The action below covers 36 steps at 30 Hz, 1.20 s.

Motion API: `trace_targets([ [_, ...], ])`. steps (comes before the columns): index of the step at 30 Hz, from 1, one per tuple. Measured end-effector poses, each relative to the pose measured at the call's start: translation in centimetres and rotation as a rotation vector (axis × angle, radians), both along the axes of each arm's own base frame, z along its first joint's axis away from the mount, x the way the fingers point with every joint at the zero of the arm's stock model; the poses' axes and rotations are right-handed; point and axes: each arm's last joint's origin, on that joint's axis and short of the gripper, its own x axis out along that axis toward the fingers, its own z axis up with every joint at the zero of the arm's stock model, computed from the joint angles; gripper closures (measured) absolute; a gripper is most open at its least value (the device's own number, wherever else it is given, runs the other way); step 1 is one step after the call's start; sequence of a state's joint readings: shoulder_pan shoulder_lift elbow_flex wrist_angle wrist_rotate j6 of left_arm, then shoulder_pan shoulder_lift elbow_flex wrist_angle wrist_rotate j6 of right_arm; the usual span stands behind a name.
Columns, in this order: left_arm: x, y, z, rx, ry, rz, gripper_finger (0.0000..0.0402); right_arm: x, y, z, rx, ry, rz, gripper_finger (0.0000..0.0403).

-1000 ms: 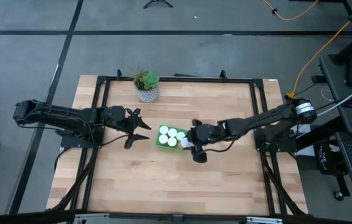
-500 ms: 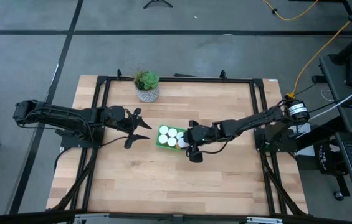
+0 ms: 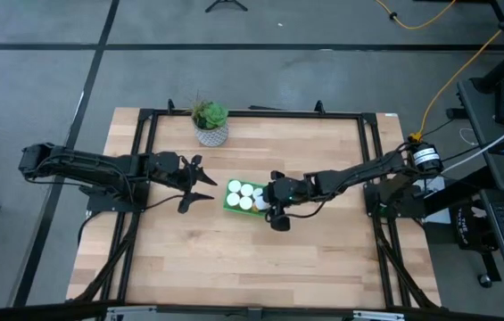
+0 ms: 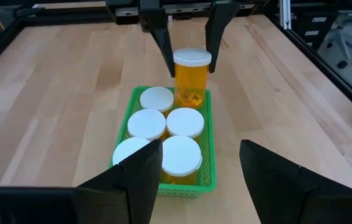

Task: Pick and place pill bottles into a basket
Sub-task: Put the orange medicine bottle into the green bin

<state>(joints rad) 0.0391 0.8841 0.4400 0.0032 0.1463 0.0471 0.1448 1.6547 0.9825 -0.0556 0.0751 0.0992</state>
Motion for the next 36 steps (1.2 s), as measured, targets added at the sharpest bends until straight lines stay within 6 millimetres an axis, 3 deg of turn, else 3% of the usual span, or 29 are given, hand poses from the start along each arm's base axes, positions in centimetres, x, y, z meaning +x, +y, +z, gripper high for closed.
trace_targets([
  [18,0.0,0.0,0.0,0.0,0.0,0.0,0.0192,-0.2,0.0,-0.3,0.001,0.038,-0.005,0.0185],
  [27,0.0,0.0,0.0,0.0,0.0,0.0,0.0192,0.4,-0.5,-2.0,-0.036,0.073,-0.001,0.0185],
  [36,0.0,0.0,0.0,0.001,0.0,-0.001,0.0192,0.5,-1.0,-2.0,-0.037,0.071,-0.015,0.0185],
])
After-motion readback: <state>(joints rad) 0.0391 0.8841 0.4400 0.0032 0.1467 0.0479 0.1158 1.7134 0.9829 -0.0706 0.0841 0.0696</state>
